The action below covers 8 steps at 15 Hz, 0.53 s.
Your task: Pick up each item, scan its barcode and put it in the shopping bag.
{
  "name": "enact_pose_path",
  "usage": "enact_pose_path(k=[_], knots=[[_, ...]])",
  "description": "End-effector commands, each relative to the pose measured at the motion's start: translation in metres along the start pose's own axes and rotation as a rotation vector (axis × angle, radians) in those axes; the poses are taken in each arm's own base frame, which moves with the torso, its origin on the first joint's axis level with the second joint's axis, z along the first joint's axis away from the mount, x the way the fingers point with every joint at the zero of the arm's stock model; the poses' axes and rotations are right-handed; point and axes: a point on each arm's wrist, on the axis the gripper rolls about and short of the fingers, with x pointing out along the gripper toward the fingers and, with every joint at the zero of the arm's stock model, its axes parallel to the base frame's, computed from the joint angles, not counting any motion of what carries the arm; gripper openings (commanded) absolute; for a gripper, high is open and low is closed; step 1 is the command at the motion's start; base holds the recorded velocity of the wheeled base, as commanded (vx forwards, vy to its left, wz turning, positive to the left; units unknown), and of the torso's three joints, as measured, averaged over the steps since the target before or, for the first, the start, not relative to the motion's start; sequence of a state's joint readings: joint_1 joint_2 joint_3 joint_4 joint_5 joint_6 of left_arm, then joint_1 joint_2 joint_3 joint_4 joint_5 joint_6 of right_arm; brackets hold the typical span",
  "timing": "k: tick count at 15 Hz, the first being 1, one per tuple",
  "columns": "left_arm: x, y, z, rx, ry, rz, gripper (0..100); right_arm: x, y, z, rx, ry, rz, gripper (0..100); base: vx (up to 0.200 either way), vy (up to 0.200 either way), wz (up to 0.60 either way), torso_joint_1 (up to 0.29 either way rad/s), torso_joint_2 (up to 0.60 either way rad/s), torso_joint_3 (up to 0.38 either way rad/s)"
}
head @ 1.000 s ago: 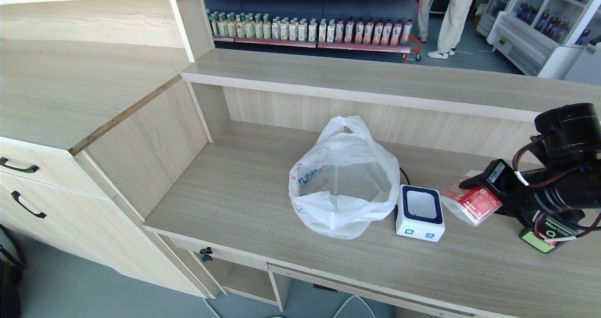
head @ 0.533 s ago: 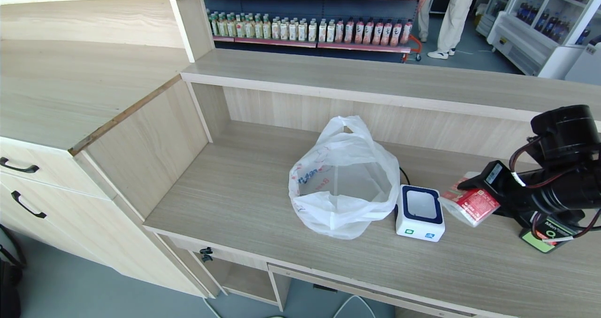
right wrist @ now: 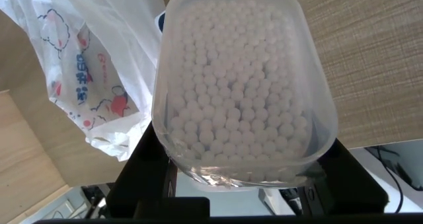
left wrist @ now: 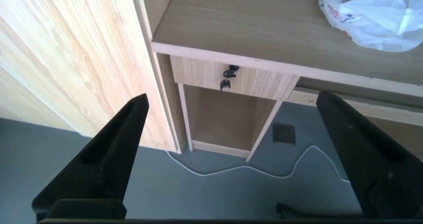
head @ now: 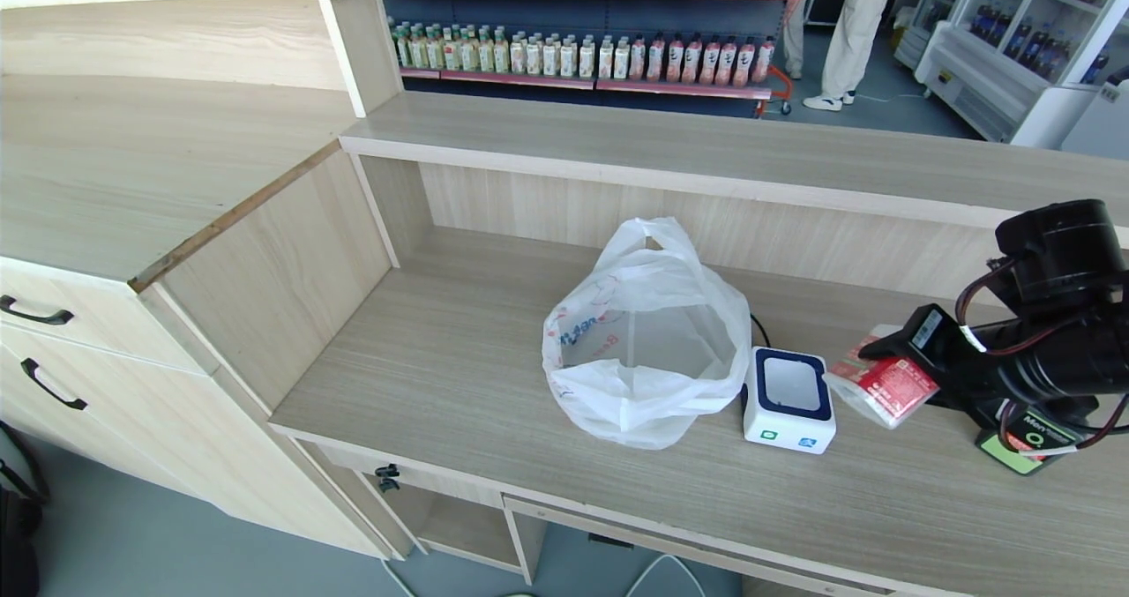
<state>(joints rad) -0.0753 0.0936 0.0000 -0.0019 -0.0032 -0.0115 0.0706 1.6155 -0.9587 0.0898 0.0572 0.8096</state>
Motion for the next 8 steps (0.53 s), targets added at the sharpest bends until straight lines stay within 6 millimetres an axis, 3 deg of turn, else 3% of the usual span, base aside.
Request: enact_pose_path(k=[1, 4, 5, 7, 8], knots=[[0.0, 0.0, 0.0, -0.001, 0.002, 0.0, 100, 0.0, 0.001, 0.001, -0.003, -0.002, 0.004, 0, 0.0, 0.0, 0.0, 0.0, 0.0, 0.0], [0.0, 0.0, 0.0, -0.001, 0.002, 0.0, 100, -0.006, 0.001, -0.001, -0.007, -0.011, 0.012, 0, 0.0, 0.0, 0.0, 0.0, 0.0, 0.0], [0.0, 0.0, 0.0, -0.001, 0.0, 0.0, 100, -0.02, 0.005, 0.0, -0.027, -0.048, 0.045, 0, 0.0, 0.0, 0.0, 0.0, 0.0, 0.0], [0.0, 0.0, 0.0, -0.001, 0.002, 0.0, 100, -0.081, 0.016, 0.003, -0.311, -0.306, 0.229, 0, 0.0, 0.0, 0.0, 0.0, 0.0, 0.0], [0.0, 0.0, 0.0, -0.001, 0.0, 0.0, 100, -0.095, 0.016, 0.002, -0.422, -0.41, 0.28, 0, 0.0, 0.0, 0.0, 0.0, 0.0, 0.0]])
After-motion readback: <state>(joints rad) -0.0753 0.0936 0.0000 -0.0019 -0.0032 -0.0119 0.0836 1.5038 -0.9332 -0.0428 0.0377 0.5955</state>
